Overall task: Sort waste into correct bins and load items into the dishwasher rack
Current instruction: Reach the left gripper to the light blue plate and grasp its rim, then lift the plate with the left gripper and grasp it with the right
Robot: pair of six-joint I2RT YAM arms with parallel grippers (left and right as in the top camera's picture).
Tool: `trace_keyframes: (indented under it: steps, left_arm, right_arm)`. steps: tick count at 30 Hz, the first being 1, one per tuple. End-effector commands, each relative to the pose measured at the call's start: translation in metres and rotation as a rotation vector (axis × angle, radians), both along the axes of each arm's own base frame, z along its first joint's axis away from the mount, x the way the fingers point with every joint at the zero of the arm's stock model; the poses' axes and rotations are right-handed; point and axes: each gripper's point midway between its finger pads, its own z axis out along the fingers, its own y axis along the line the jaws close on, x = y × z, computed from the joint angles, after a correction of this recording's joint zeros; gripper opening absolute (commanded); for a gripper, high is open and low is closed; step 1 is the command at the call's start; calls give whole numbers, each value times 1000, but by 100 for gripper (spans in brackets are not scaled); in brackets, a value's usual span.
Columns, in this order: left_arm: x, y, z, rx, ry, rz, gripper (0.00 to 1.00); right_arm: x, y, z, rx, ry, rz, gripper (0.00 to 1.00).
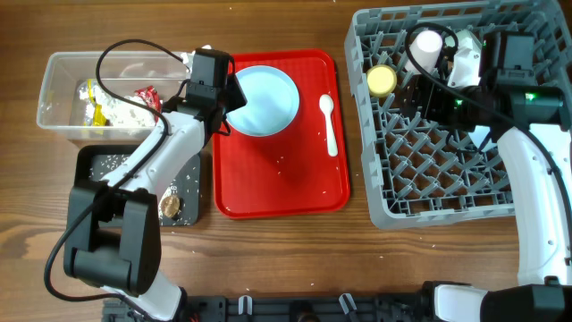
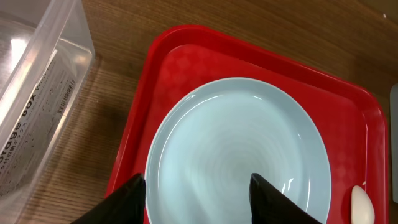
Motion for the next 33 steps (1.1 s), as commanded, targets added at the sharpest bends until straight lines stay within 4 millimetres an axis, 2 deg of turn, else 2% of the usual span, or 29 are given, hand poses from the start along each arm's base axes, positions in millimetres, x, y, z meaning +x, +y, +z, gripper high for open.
trace_keyframes:
  steps: [1, 7, 15, 20, 23, 29, 33]
  left_arm:
    - [0, -3, -3, -6, 16, 5, 53]
    - [-12, 0, -28, 19, 108, 5, 53]
    - [-16, 2, -44, 31, 150, 5, 52]
    - [-21, 1, -73, 35, 216, 6, 52]
    - [-21, 1, -78, 36, 223, 5, 52]
    - [-17, -11, -79, -18, 212, -27, 43]
    - [-20, -10, -91, -11, 238, -27, 40]
  right_arm:
    - [-1, 4, -6, 9, 14, 22, 95]
    - [-4, 4, -7, 10, 30, 22, 95]
    - [-4, 4, -7, 10, 29, 23, 96]
    - [-4, 4, -7, 10, 29, 23, 96]
    - [-4, 4, -7, 10, 29, 23, 95]
    - [-4, 4, -7, 10, 29, 23, 96]
    - [-4, 4, -7, 10, 29, 23, 96]
